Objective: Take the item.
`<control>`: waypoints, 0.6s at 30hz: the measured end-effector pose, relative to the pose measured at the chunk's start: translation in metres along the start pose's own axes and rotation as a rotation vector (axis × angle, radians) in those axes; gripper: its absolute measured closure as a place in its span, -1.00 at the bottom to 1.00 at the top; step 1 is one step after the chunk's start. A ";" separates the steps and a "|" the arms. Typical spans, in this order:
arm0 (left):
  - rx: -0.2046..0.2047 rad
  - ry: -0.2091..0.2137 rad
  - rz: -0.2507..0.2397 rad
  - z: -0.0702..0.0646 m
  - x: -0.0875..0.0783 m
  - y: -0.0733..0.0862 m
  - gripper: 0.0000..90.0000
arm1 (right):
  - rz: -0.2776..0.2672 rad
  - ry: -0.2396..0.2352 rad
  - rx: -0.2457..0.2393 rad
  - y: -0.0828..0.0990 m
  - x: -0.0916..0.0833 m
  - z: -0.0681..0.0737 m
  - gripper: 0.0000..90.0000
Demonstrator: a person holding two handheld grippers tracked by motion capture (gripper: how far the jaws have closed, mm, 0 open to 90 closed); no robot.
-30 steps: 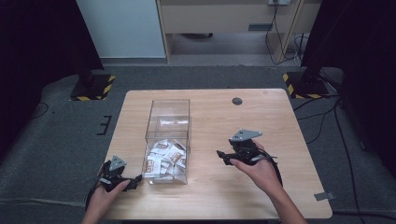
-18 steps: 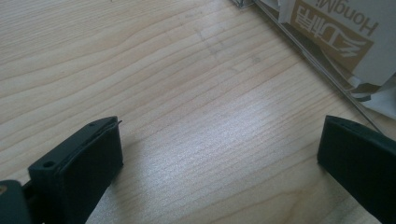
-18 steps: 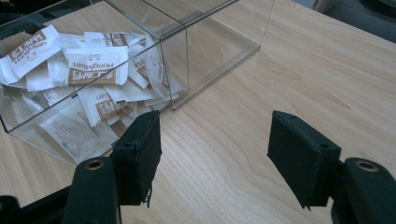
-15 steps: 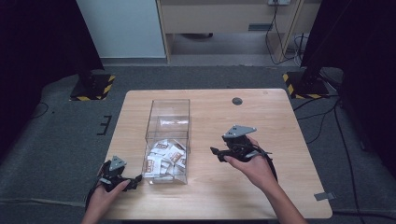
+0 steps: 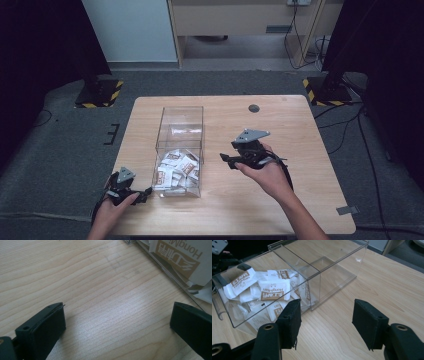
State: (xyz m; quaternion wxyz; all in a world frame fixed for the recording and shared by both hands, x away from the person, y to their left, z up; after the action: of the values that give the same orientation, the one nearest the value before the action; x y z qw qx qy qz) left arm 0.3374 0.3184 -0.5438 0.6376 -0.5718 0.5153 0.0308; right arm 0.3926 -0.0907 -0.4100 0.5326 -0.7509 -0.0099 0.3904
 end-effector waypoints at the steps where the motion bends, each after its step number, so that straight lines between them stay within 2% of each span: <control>1: 0.000 0.000 0.000 0.000 0.000 0.000 -1.00 | 0.000 0.000 0.000 0.000 0.000 0.000 -0.11; 18: 0.000 0.000 0.000 0.000 0.000 0.000 -1.00 | -0.024 -0.048 -0.016 -0.020 0.006 0.022 0.01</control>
State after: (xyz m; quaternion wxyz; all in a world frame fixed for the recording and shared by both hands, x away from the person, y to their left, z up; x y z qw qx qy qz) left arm 0.3374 0.3185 -0.5438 0.6377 -0.5716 0.5155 0.0308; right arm 0.3915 -0.0616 -0.4003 0.5306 -0.7455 -0.0348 0.4020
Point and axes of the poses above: each handheld gripper's, and its own axes: x roughly forward along the jaws, y roughly out of its underside, z roughly to its left, the point moved 1 cm from there along x, roughly forward along the jaws, and after that the axes turned 15 degrees about y, right-handed, at the moved point
